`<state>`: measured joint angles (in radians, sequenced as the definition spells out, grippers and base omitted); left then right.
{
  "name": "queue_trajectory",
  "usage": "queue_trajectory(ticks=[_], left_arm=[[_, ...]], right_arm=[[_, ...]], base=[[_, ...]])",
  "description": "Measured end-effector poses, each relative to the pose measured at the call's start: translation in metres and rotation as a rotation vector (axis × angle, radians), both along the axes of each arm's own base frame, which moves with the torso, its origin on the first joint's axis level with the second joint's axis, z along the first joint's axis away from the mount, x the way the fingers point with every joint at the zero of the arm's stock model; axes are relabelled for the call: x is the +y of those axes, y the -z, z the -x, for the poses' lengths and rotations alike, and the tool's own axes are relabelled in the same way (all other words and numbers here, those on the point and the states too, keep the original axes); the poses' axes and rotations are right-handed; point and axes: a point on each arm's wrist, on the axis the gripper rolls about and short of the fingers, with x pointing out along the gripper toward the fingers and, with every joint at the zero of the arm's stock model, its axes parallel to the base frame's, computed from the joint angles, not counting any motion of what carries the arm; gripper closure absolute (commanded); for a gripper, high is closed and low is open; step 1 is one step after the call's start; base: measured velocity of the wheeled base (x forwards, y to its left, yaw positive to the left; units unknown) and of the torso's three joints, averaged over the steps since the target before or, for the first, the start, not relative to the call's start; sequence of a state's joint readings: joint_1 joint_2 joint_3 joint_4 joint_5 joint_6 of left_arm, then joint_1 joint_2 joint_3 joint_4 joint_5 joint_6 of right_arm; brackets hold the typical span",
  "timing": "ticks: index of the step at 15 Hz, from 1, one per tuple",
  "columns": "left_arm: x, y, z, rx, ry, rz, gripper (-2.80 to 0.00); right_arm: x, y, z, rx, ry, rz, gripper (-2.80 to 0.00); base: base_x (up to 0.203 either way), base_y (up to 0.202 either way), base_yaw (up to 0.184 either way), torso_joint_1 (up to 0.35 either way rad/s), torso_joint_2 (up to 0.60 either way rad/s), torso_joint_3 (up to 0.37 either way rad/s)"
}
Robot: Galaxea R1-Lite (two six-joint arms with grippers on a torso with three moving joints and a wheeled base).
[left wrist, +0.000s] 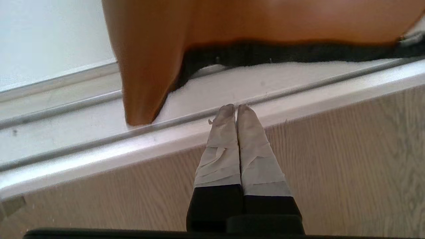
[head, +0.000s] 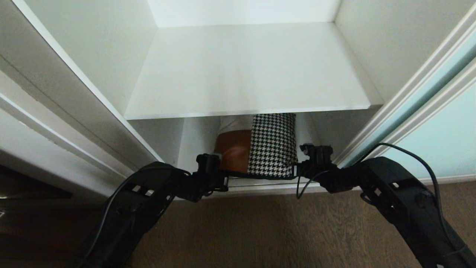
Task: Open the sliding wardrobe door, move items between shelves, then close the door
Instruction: Place the pillow on the lower shelf
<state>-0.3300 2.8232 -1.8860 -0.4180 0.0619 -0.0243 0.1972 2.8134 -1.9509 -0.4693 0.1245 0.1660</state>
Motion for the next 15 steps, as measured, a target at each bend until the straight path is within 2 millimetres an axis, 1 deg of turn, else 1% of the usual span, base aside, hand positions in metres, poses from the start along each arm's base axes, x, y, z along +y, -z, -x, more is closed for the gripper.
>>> queue_trajectory(ticks=[7, 10, 12, 13, 15], left_arm=[[-0.001, 0.0, -0.004, -0.018, 0.008, -0.022, 0.0], [0.0, 0.007, 0.001, -0.041, -0.002, -0.032, 0.0], [0.002, 0.011, 0.009, -0.12, -0.007, -0.047, 0.0], [0.002, 0.009, 0.015, -0.147, -0.013, -0.069, 0.0], [0.002, -0.001, 0.025, -0.162, -0.033, -0.101, 0.0]], right_arm=[[-0.001, -0.005, -0.001, -0.013, 0.013, -0.027, 0.0], [-0.001, -0.003, -0.001, -0.011, 0.015, -0.026, 0.0], [-0.001, -0.002, -0.001, -0.008, 0.014, -0.025, 0.0], [0.0, -0.001, -0.001, -0.006, 0.013, -0.024, 0.0], [0.001, 0.0, 0.0, -0.004, 0.012, -0.021, 0.0]], base=[[0.184, 0.0, 0.0, 0.002, 0.01, 0.003], [0.0, 0.0, 0.0, 0.0, 0.0, 0.0], [0.0, 0.0, 0.0, 0.0, 0.0, 0.0], [0.0, 0.0, 0.0, 0.0, 0.0, 0.0], [0.0, 0.0, 0.0, 0.0, 0.0, 0.0]])
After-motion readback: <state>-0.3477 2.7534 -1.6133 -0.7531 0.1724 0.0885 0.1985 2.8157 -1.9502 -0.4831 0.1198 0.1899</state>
